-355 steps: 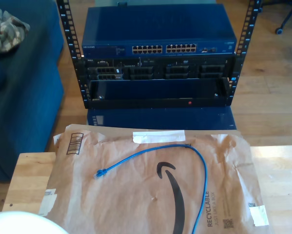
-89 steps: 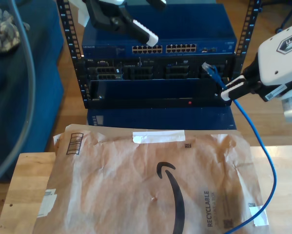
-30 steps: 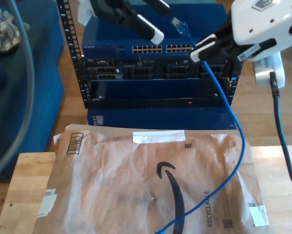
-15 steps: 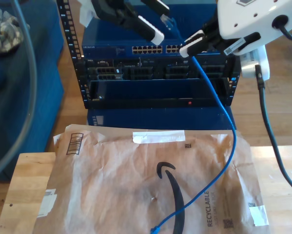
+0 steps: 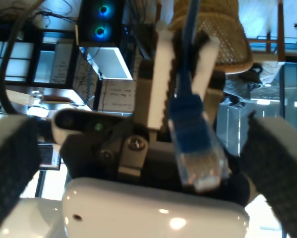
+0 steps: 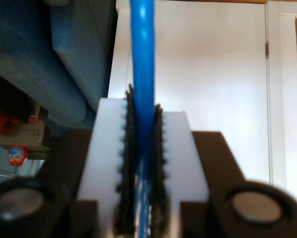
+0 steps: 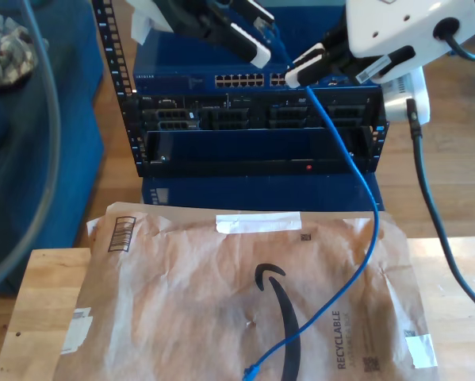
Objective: Grab the cable and plug it in
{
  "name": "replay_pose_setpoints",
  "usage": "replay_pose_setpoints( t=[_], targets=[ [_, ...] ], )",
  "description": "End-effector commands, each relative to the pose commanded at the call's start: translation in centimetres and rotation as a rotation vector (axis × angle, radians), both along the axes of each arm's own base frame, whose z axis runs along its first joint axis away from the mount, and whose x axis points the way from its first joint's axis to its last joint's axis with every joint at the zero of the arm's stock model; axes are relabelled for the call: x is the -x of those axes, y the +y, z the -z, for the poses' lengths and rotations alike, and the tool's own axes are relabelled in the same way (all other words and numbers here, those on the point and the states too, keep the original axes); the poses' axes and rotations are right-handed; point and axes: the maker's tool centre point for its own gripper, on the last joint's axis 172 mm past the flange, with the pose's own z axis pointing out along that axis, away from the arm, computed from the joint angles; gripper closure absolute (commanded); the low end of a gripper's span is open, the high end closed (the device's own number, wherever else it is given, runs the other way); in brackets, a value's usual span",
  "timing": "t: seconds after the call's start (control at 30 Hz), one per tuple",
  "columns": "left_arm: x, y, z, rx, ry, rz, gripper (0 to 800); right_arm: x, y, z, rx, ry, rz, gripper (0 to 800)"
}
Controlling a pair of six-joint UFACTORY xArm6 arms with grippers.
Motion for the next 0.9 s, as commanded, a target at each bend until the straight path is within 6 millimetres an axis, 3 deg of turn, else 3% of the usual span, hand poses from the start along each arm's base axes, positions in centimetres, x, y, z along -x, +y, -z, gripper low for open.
replay_pose_setpoints(
  t=[0.2, 0.67, 0.9],
  targets=[
    [-1.1, 0.2, 0.5, 0.006, -0.003, -0.035, 410, 0.2, 0.8, 0.3, 0.003, 0.004, -0.017, 798],
    [-1.3, 0.4, 0.4, 0.004, -0.005, -0.044, 422, 0.1, 0.2, 1.1, 0.034, 0.007, -0.011, 798],
    [-1.6, 0.5, 0.3, 0.006, -0.013, -0.057, 475, -0.4, 0.1, 1.1, 0.033, -0.003, 0.001, 797]
  ],
)
